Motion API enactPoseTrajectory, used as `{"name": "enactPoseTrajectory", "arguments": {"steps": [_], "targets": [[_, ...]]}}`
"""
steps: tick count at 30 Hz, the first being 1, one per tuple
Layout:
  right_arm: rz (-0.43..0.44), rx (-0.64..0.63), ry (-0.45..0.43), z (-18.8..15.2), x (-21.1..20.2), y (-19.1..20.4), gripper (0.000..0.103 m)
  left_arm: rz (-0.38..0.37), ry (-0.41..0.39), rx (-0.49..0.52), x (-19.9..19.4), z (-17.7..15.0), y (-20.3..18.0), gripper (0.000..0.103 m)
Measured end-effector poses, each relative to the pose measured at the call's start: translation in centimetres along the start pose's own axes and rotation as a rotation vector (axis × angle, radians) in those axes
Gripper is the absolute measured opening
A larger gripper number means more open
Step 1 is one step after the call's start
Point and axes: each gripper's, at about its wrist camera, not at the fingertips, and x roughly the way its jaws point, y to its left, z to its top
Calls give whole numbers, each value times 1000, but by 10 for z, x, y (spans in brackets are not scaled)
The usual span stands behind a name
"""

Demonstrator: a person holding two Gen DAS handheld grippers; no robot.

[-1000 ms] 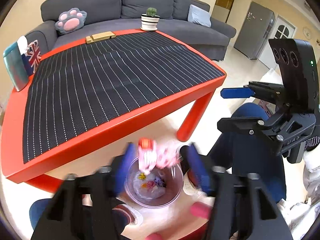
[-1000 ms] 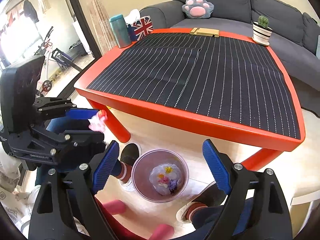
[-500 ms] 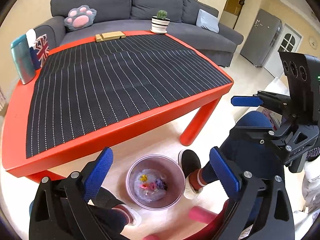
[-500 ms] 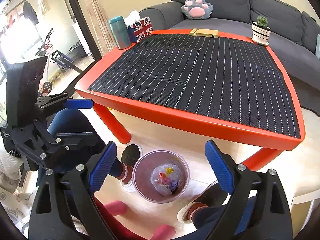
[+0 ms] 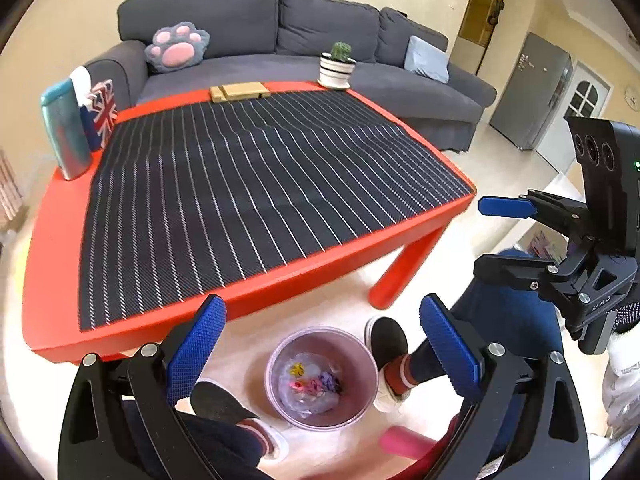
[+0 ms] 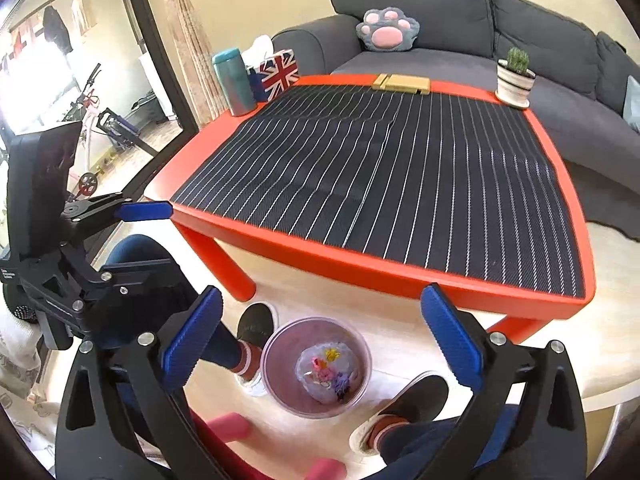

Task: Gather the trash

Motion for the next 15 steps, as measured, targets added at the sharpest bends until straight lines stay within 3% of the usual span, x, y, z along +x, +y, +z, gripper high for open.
{"name": "enactPoseTrajectory", "arguments": {"steps": [15], "targets": [[-37, -15, -110, 73, -14, -10, 98, 54, -102, -14, -18, 61, 28, 94]]}}
